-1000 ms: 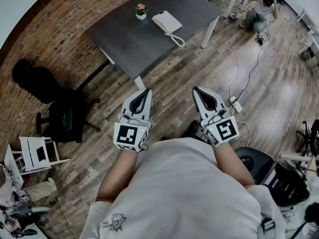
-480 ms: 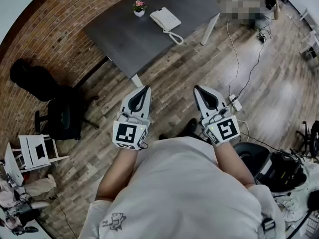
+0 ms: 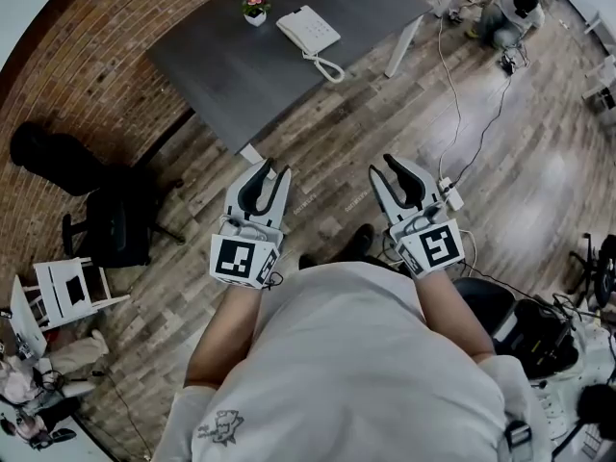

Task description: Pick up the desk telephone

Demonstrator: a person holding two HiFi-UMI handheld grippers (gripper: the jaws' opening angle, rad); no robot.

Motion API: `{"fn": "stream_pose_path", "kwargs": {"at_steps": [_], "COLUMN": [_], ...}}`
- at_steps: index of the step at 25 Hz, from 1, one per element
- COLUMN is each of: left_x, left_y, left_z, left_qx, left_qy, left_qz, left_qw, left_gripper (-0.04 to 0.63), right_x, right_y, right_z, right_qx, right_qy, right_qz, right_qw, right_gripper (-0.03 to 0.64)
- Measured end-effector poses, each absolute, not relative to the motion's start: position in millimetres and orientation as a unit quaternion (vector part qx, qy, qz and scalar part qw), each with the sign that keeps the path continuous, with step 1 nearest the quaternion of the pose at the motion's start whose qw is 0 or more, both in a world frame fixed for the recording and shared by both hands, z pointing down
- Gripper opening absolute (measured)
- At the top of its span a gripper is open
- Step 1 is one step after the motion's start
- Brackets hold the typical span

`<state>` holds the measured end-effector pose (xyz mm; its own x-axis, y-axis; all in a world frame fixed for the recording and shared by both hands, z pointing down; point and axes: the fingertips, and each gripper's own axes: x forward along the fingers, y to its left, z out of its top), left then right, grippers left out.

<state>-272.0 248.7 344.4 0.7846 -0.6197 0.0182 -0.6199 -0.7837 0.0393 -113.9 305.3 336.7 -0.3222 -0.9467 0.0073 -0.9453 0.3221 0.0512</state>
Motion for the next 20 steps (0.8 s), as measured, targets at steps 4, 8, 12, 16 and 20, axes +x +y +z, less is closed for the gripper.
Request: {"fn": "stream_pose_path", "kwargs": {"at_steps": [4,8,12,16,20], "left_x": [-244.0,-208.1,-165.0,-126.0,-98.3], "left_y": [232.8,222.8,213.7,207.9,203.1], "left_z": [348.8,349.4,354.5,356.1,360.1], "left_qx": [0.945,0.946,0.949,0.951,0.949], "left_qy": [-0.327,-0.322,-0.314,-0.307,-0.312], "left_qz": [-0.007,-0.013,-0.008,0.000,0.010], "left_qw": [0.034,0.032,0.039,0.038,0.037], "left_gripper": [0.250,0.285,0.302,0.308,0.308], "right_x": [-84.6,-52.9,-14.8,19.2,47.2], "right_y": [290.2,281.8,275.4,269.3,265.4], "right_z": [344.7,352.1,356.1,361.2,363.0], "right_qx": [0.573,0.561,0.556,0.555,0.559], "right_qy": [-0.819,-0.828,-0.831,-0.831,-0.829], "right_qz": [-0.008,0.002,0.011,0.019,0.022], "right_qw": [0.018,0.019,0.020,0.015,0.005], "right_gripper": [0.201,0.236,0.252,0.259,0.265]}}
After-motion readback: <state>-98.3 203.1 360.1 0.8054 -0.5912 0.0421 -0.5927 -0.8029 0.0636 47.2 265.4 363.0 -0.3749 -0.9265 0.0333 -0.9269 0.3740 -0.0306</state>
